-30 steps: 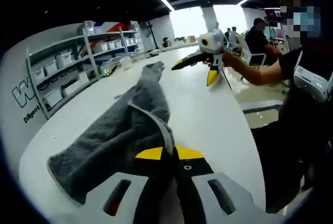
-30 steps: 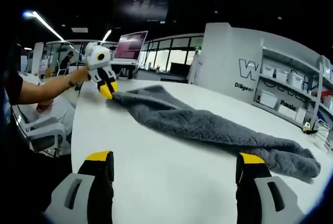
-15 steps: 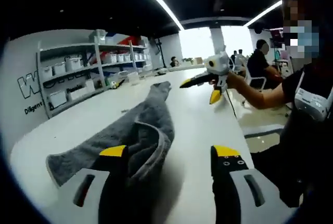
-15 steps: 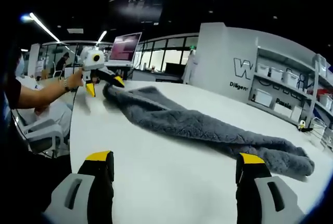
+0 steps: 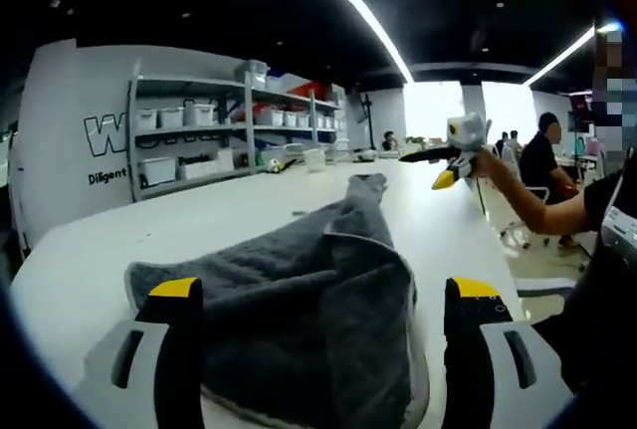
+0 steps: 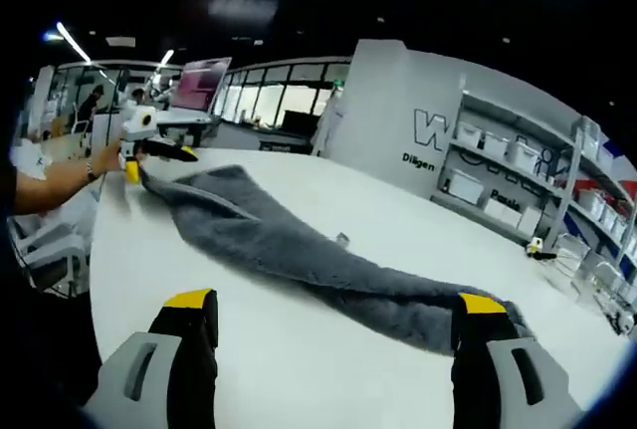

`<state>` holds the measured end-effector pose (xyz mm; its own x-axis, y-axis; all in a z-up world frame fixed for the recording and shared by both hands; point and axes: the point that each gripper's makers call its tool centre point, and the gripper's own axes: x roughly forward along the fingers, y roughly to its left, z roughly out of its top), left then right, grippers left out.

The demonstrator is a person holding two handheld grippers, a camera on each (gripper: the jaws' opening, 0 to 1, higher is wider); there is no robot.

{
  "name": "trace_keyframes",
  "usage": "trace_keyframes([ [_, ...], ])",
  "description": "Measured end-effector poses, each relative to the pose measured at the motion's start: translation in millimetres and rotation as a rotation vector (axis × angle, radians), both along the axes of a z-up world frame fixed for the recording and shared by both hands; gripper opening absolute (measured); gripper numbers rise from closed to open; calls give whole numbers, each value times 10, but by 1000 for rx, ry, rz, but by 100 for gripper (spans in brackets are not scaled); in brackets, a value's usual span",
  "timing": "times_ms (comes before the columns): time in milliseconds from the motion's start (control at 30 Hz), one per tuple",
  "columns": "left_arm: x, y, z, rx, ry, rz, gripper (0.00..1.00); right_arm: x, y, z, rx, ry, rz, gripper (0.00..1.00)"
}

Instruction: Open the folded towel by lifting each exposed corner and separating the folded layers until the towel lies flat within the target outline without major curled edges

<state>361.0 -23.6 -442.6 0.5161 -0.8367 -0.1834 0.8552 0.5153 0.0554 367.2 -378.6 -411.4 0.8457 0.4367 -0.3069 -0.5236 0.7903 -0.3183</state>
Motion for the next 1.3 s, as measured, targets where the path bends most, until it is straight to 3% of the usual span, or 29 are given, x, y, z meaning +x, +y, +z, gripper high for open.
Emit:
trace_keyframes([
  [133, 0, 29, -8, -16, 8, 6, 99, 330, -376, 70, -112, -12, -128, 99],
  [300, -31, 73, 27, -29, -1, 20, 99, 714, -734, 124, -190, -22, -239, 89],
  [367, -46, 84, 45, -36, -1, 23, 99, 828, -786, 98, -216, -12, -249, 87],
  [433, -57, 97, 53, -31, -8, 27, 99, 963, -857, 47, -290, -2, -256, 86],
  [500, -26, 129, 54, -24, -11, 36, 99, 1052, -876, -15, -343, 18, -238, 79],
  [533, -12, 146, 53, -24, -8, 42, 99, 1099, -877, -24, -343, 12, -244, 76],
  [667, 0, 169, 50, -29, -2, 45, 99, 1271, -935, -17, -465, -12, -237, 60],
  [767, 4, 178, 41, -29, -4, 52, 99, 1372, -972, -93, -546, 18, -234, 48],
  [967, 41, 190, 51, -39, -11, 55, 98, 1543, -916, -296, -689, 62, -166, 46],
  [1133, 38, 194, 59, -48, -10, 51, 97, 1545, -774, -444, -731, 69, -95, 32],
  [1300, 25, 226, 53, -43, -13, 57, 95, 1521, -692, -556, -711, 64, -51, 2],
])
